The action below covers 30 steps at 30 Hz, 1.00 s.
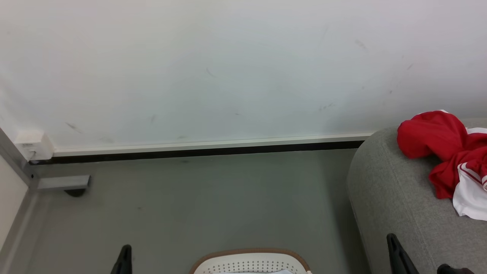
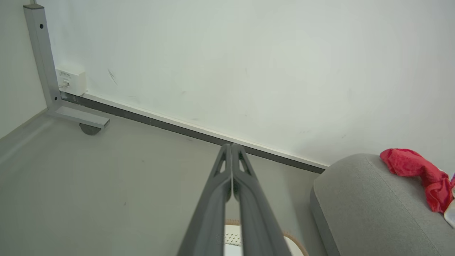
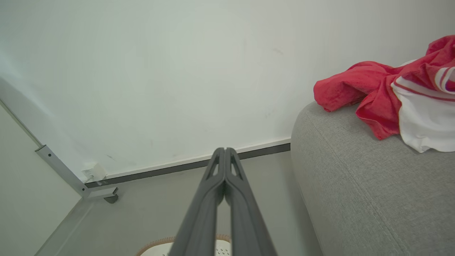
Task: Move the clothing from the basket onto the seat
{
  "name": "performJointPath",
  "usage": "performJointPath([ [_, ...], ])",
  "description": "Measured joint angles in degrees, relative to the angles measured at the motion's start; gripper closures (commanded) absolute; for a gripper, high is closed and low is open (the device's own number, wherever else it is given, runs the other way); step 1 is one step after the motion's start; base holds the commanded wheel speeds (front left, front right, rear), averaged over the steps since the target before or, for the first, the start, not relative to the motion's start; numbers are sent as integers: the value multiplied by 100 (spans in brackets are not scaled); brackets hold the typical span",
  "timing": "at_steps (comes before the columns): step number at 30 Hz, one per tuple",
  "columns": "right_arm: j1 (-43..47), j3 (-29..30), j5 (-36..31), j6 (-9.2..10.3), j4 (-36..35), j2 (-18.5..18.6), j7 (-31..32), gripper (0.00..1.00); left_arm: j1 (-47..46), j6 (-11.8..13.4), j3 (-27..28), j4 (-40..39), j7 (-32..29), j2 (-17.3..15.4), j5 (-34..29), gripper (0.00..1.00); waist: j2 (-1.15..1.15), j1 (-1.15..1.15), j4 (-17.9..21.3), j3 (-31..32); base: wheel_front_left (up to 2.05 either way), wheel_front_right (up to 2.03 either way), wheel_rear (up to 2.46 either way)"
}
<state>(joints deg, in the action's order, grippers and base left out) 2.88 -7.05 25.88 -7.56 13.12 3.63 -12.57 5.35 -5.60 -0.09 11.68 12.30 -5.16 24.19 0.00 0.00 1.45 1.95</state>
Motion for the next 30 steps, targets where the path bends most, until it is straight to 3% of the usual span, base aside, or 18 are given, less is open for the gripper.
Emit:
performJointPath([
  [30,-290,371,2558,0,24,36,606,100,-413,-51,236,83,-684,83,2513,100,0,0,-38,-54,0,0,0],
])
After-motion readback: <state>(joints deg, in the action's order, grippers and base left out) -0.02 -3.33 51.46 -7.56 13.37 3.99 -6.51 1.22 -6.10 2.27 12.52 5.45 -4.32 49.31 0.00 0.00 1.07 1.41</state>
